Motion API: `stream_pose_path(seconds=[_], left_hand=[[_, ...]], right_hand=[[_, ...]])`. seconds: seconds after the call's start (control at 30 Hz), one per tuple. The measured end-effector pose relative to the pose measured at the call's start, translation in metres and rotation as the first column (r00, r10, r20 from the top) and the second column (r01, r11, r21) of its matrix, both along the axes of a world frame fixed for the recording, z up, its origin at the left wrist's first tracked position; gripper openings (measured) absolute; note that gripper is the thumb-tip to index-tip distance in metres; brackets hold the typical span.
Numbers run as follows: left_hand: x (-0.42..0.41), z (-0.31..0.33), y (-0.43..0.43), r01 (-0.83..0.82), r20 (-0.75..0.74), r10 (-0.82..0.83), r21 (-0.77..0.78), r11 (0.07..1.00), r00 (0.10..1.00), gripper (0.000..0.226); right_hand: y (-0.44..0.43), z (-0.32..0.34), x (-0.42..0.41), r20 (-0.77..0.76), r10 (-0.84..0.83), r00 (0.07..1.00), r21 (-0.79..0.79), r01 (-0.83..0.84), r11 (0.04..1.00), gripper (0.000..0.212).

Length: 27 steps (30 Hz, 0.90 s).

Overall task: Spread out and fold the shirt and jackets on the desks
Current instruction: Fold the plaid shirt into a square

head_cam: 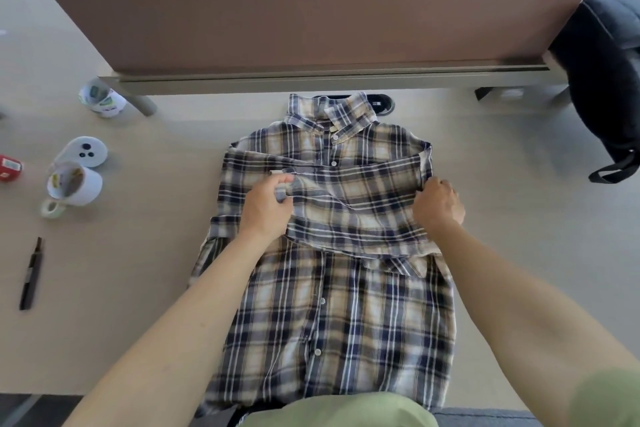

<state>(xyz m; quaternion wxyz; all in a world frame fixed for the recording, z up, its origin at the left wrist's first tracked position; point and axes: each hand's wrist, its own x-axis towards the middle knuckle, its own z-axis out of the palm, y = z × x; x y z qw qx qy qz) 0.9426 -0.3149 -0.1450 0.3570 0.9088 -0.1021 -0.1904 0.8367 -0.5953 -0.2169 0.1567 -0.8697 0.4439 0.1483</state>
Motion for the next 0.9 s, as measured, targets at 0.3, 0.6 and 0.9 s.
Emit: stream_pose_path(seconds=[0.3, 0.6, 0.9], left_hand=[[0.006, -0.014, 0.002, -0.032, -0.119, 0.021, -0.088, 0.996, 0.993, 0.051], [0.028, -0.036, -0.040, 0.018, -0.335, -0.050, -0.099, 0.995, 0.941, 0.064], [0.034, -0.046, -0.039, -0.071, -0.427, 0.029, -0.082, 0.994, 0.904, 0.069]], right_hand=[[-0.034, 0.006, -0.007, 0.194, -0.122, 0.973, 0.184, 0.086, 0.979, 0.020], [-0.073, 0.013, -0.030, 0.156, -0.229, 0.961, 0.098, 0.215, 0.972, 0.020], [-0.013, -0.013, 0.010, 0.065, 0.243, 0.968, -0.022, -0.242, 0.970, 0.062]])
